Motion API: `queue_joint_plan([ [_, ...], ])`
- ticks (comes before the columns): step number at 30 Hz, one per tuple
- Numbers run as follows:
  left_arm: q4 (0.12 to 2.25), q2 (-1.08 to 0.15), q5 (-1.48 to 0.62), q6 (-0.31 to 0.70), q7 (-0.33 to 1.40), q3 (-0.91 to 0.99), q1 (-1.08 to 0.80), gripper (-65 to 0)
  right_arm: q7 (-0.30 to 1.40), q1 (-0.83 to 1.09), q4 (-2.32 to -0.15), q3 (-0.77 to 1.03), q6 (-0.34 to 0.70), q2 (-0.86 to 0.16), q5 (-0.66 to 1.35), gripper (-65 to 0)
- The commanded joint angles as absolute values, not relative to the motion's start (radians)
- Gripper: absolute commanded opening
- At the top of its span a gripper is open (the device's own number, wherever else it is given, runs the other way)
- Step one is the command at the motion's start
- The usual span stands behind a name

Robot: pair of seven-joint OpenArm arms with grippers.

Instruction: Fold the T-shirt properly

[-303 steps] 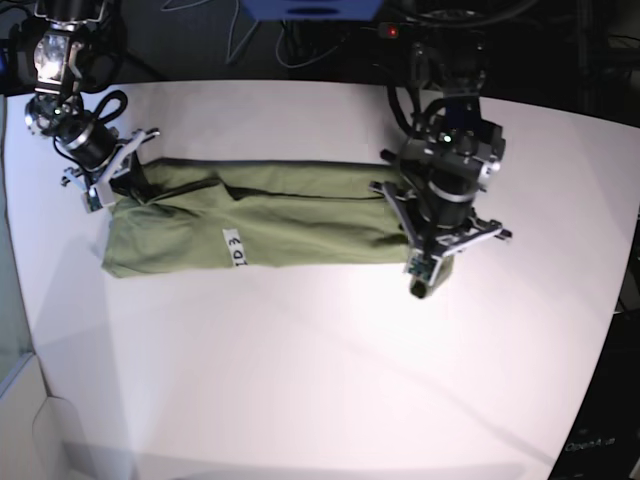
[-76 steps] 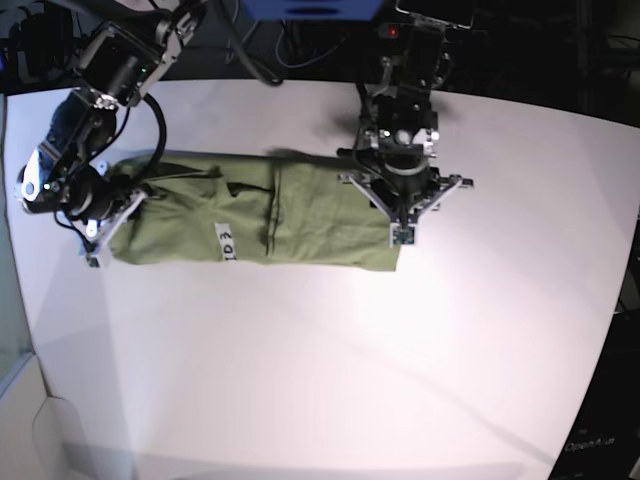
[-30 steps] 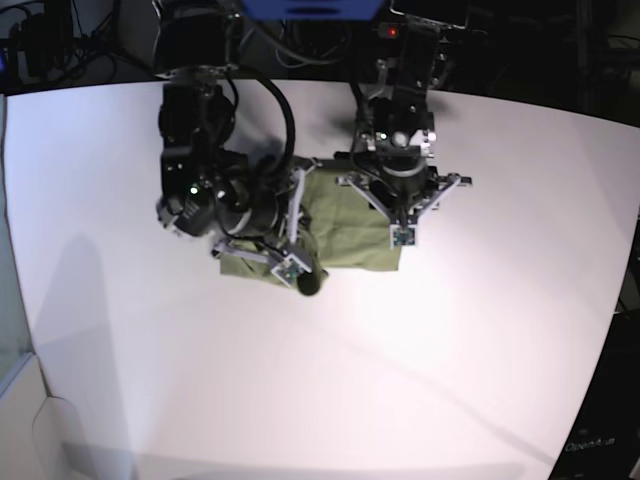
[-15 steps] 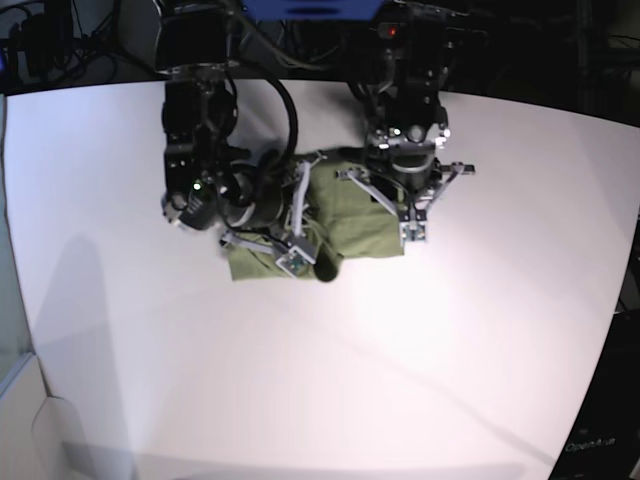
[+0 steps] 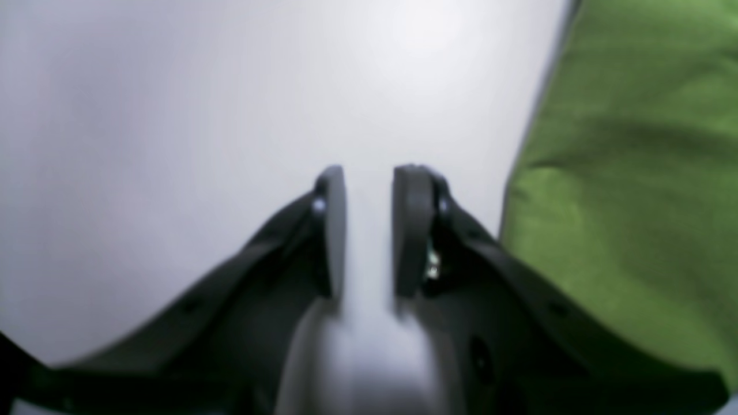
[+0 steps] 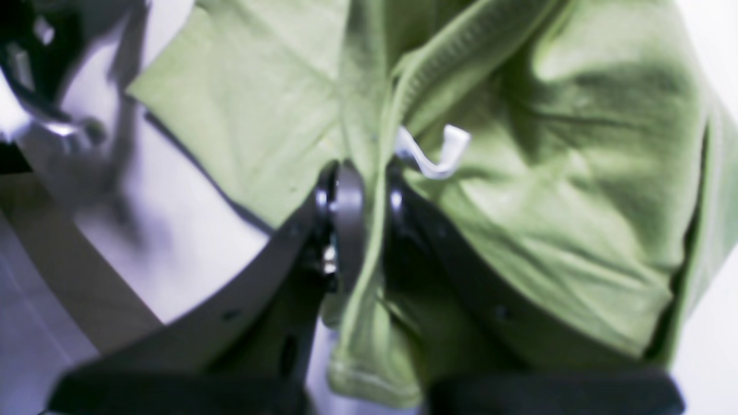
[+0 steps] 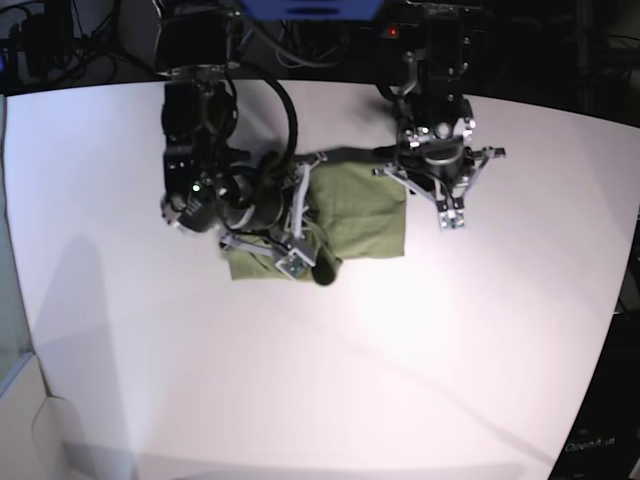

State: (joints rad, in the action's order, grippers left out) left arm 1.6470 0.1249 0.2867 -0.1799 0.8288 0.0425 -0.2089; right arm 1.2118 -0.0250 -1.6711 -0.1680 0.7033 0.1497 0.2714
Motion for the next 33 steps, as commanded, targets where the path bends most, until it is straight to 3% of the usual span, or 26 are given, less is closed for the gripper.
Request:
queue_joint_plan([
  [1, 1.635, 0.131, 0.283, -0.174, 0.82, 0.038, -0.177, -50.8, 1.19, -0.044, -1.692, -0.174, 0.698, 0.157, 0.323, -64.9],
  [12, 1.57, 0.153, 0.282, -0.174, 0.82, 0.033, -0.136, -50.8, 1.191, -0.07, -1.687, -0.262, 0.698, 0.157, 0.476, -64.6],
  [23, 1.578, 0.148, 0.282, -0.174, 0.829, 0.007, -0.145, -50.8, 1.188, -0.114, -1.669, -0.335, 0.698, 0.157, 0.484, -64.6],
  [33, 1.767, 0.145, 0.285, -0.174, 0.831, 0.064, -0.173, -50.8, 1.188, -0.108, -1.669, -0.334, 0.698, 0.157, 0.479, -64.6],
])
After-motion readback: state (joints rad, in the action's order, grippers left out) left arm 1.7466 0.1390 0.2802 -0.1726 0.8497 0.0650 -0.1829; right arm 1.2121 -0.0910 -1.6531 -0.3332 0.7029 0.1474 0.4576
